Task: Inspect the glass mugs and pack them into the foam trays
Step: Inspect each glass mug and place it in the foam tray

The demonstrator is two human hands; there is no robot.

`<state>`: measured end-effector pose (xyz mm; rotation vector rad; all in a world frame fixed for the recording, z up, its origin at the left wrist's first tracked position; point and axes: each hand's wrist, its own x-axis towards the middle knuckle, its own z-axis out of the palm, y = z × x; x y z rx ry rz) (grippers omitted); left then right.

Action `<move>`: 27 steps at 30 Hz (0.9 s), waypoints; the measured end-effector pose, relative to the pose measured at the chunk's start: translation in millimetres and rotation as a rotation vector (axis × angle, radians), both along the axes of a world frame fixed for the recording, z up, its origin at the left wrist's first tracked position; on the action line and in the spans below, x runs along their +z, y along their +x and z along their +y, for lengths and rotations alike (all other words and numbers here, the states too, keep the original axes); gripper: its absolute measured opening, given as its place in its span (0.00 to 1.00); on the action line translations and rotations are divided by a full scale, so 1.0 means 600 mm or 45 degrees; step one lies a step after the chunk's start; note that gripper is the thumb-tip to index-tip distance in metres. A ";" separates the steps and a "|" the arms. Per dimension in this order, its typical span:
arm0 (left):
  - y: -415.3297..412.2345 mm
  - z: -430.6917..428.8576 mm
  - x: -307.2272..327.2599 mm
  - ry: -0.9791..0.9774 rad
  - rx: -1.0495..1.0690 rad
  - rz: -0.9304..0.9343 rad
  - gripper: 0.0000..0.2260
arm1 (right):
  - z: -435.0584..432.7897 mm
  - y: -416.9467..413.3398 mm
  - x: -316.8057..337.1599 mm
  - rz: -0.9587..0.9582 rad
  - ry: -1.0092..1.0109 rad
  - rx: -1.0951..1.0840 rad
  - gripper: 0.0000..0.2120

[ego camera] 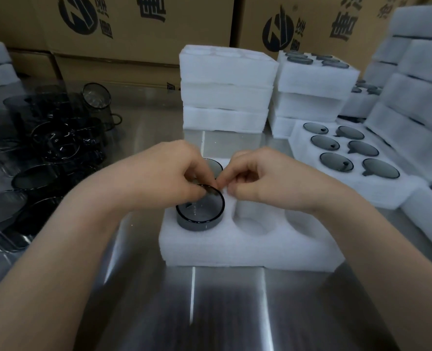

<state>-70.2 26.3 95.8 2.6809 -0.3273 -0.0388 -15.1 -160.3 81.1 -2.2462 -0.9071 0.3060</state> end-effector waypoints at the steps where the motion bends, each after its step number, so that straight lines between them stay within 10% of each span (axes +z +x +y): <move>1: -0.006 0.000 0.003 -0.133 0.009 0.036 0.08 | -0.001 0.002 -0.001 0.062 0.077 -0.027 0.10; 8: 0.004 -0.094 -0.043 0.127 0.177 -0.193 0.27 | -0.001 0.020 -0.009 0.621 0.903 -0.303 0.12; 27: 0.042 -0.089 -0.086 0.300 0.210 -0.095 0.28 | -0.002 0.025 -0.008 0.755 0.990 -0.360 0.18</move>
